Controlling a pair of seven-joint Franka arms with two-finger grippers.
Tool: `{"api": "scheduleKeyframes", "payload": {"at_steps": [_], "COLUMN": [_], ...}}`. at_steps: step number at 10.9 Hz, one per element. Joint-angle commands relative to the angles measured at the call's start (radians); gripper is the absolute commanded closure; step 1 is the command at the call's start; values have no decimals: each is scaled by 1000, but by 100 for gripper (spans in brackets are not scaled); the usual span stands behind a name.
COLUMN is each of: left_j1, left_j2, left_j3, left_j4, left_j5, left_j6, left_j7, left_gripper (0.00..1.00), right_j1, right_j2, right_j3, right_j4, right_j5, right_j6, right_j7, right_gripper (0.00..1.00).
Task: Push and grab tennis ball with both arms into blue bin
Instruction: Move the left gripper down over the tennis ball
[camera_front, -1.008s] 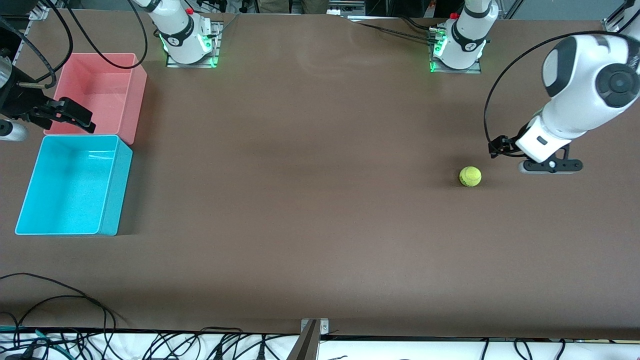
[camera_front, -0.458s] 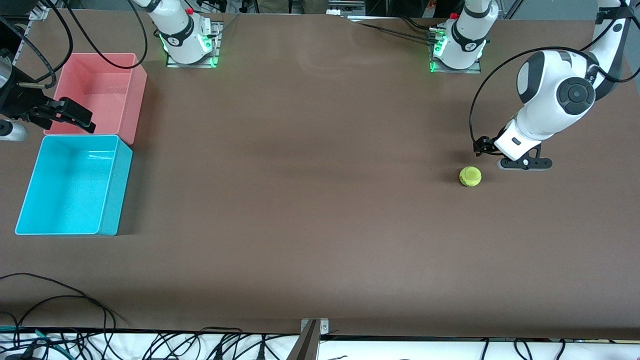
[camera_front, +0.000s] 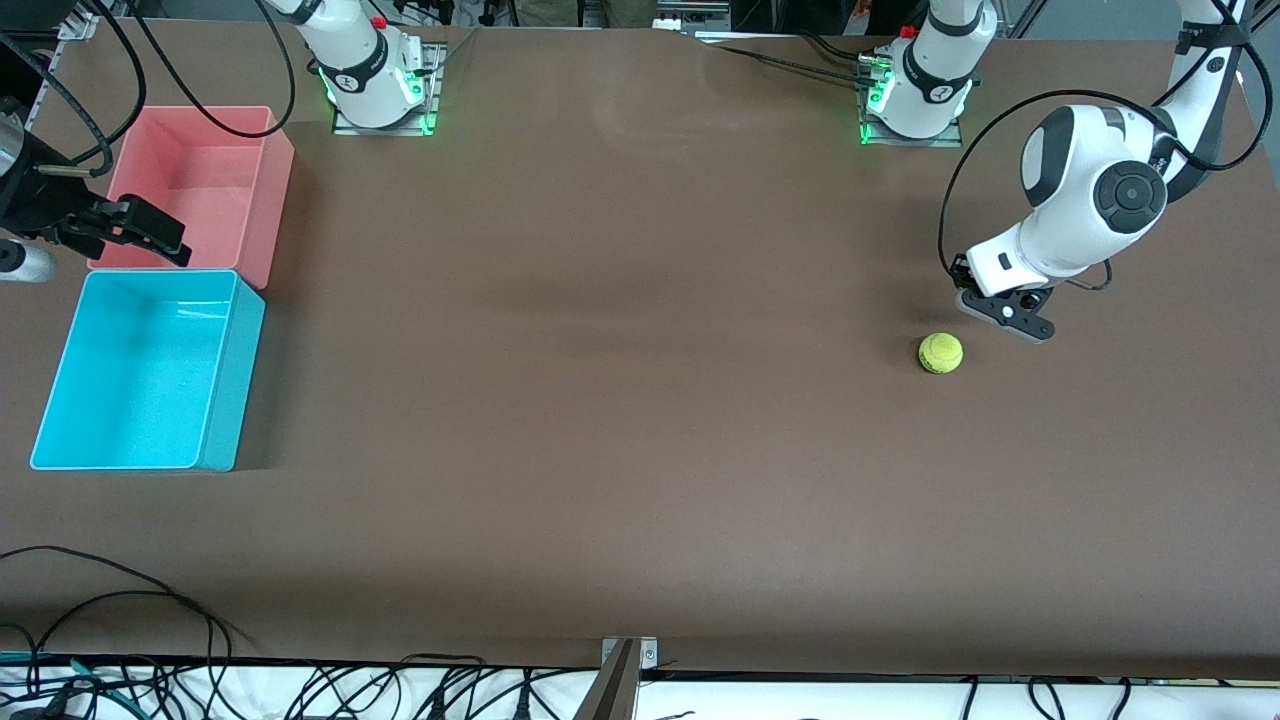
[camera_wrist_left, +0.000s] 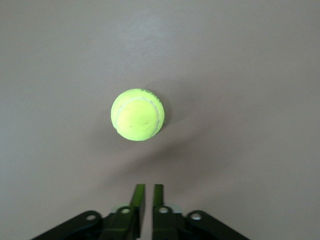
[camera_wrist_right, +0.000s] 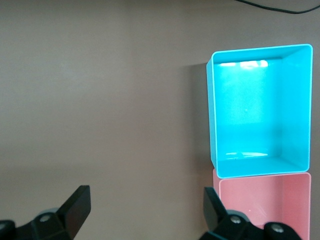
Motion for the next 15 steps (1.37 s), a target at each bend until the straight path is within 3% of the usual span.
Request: {"api": "scheduleKeyframes", "payload": {"at_steps": [1, 4, 8, 11, 15], "left_j1": [42, 51, 59, 71, 88], "left_j2": [17, 37, 143, 223, 255], "left_j3": [-3, 6, 26, 28, 34], "left_j4": [-6, -13, -13, -8, -2], "left_j5": [-19, -19, -46, -71, -70], "left_j6": [26, 110, 252, 317, 358], "left_j7": [389, 677, 932, 1038, 1086], "left_gripper": [100, 100, 100, 100, 100], "right_j1": [-3, -3, -3, -3, -3], "right_j2": [-19, -19, -19, -19, -19], "right_j3": [1, 1, 1, 1, 1], "right_j4": [-20, -20, -20, -20, -20], "right_j5": [1, 1, 1, 1, 1], "right_j6": [12, 12, 12, 12, 12], "right_j7": [-5, -5, -5, -5, -5], "right_gripper": [0, 0, 0, 0, 0]}}
